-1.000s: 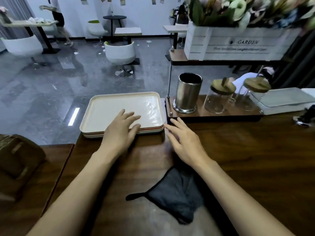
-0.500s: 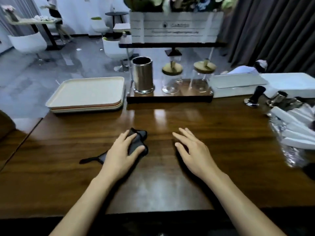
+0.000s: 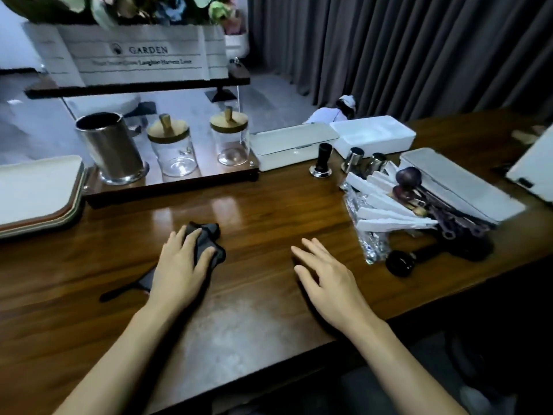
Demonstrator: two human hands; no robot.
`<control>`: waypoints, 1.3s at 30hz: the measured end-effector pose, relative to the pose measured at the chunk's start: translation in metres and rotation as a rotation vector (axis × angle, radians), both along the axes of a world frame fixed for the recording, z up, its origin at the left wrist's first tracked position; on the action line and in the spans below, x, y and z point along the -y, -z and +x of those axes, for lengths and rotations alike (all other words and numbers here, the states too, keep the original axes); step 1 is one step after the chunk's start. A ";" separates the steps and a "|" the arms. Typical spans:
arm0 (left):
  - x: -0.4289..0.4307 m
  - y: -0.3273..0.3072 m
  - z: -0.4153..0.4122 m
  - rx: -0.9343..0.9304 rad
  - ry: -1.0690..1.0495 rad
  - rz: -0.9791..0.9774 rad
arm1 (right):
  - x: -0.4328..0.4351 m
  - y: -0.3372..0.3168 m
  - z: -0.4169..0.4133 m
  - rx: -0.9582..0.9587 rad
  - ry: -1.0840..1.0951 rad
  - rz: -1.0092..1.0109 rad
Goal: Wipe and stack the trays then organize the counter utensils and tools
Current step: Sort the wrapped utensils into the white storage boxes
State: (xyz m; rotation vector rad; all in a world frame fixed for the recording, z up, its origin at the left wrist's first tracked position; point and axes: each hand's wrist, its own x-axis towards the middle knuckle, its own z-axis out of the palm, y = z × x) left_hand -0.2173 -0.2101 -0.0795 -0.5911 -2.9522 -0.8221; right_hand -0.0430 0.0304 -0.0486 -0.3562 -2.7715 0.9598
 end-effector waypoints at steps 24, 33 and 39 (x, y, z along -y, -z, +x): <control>-0.255 -0.074 -0.059 -0.068 -0.019 0.247 | -0.247 -0.099 -0.129 -0.159 -0.106 0.101; -0.278 -0.073 -0.122 -0.008 -0.057 0.211 | -0.270 -0.084 -0.250 0.034 -0.183 0.185; -0.283 -0.062 -0.148 -0.032 -0.075 0.121 | -0.293 -0.066 -0.288 0.105 -0.183 0.312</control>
